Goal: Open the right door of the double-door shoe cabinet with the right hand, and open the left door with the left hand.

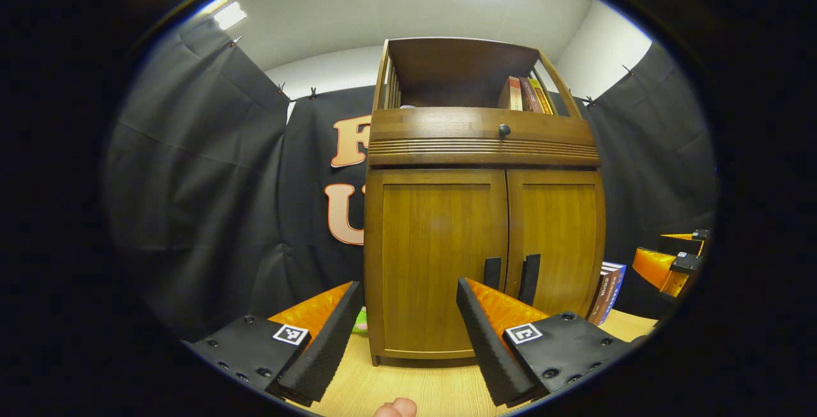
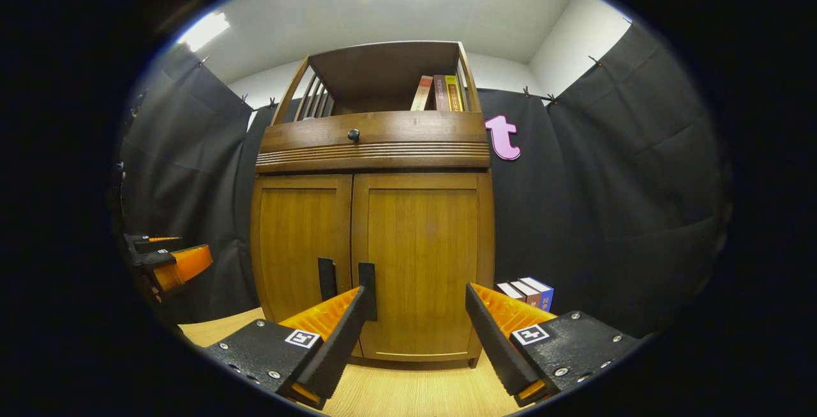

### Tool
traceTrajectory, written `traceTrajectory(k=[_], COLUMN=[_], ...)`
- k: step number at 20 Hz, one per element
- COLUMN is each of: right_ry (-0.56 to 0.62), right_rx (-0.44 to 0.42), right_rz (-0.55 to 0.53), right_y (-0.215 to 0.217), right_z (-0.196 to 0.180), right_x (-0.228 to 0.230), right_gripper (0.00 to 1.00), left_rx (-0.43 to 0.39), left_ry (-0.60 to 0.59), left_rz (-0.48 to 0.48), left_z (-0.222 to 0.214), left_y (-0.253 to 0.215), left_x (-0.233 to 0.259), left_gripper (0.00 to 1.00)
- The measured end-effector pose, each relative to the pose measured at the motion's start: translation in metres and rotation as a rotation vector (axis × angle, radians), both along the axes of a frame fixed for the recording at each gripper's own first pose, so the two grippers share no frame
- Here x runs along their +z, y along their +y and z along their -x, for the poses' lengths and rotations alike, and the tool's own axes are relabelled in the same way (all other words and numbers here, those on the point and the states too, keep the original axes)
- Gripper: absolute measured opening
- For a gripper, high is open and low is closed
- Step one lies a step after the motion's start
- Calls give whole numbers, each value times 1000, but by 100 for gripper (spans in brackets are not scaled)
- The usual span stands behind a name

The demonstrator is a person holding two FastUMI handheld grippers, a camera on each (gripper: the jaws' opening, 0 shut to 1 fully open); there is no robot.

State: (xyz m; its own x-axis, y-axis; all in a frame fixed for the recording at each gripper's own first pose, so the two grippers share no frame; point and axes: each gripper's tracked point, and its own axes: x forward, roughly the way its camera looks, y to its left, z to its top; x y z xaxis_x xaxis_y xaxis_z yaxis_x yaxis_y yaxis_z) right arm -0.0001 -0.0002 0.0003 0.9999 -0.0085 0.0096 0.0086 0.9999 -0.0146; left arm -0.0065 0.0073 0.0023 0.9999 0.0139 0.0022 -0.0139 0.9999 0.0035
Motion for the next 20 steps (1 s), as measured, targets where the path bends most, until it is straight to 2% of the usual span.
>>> traceTrajectory(k=[3, 4, 8, 15, 20], right_ry=[-2, -3, -8, 2, -7], right_rx=[5, 7, 17, 18, 33], right_rz=[-6, -10, -22, -3, 7], right_y=[0, 1, 3, 4, 6], right_z=[0, 0, -1, -2, -4], right_x=[0, 0, 0, -1, 2], right_gripper=[94, 94, 94, 94, 94], left_rx=[5, 6, 14, 20, 23], left_ry=[0, -4, -8, 4, 2], left_rz=[-3, -5, -13, -5, -1], left_z=[2, 3, 4, 3, 3], left_y=[3, 4, 7, 10, 14], left_x=[0, 2, 4, 2, 1], left_gripper=[94, 99, 96, 99, 96])
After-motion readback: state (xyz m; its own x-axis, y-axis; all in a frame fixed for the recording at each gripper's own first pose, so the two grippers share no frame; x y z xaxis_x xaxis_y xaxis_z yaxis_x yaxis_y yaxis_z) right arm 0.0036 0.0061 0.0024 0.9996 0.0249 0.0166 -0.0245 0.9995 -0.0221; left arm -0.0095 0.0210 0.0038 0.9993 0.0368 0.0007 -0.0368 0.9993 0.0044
